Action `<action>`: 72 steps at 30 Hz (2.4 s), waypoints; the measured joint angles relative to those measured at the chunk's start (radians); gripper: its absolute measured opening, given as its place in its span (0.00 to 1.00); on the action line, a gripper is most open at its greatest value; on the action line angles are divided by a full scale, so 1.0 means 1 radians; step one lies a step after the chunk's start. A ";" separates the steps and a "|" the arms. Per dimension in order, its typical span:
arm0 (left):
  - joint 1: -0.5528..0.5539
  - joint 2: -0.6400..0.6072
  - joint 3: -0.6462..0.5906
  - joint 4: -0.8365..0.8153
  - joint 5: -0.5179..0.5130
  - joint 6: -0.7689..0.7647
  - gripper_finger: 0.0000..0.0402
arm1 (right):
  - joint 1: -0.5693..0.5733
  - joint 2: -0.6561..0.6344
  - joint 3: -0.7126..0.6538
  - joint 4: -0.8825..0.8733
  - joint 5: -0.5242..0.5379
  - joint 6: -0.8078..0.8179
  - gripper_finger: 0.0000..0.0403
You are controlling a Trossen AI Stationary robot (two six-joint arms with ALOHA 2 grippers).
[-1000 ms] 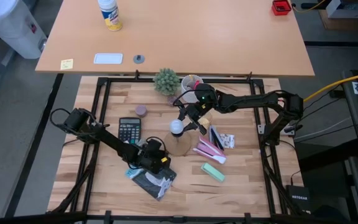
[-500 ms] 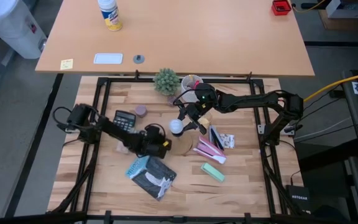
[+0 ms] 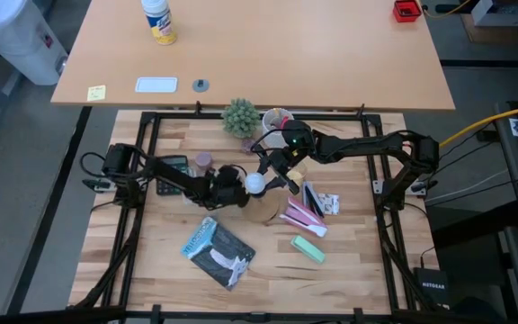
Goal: Screw lightbulb
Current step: Remove the lightbulb from the lamp
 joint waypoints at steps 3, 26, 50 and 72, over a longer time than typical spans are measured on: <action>0.033 0.000 0.000 0.001 -0.034 0.113 0.22 | 0.000 0.000 0.000 -0.001 -0.010 0.000 0.38; 0.124 -0.079 0.000 0.021 0.055 0.137 0.22 | 0.000 0.002 -0.003 0.074 -0.115 -0.034 0.38; -0.044 -0.263 0.002 -0.273 0.202 0.378 0.22 | 0.000 0.002 -0.002 0.070 -0.084 -0.036 0.38; -0.295 -0.179 0.002 0.254 0.362 0.120 0.22 | 0.000 0.001 -0.001 0.042 0.036 -0.036 0.38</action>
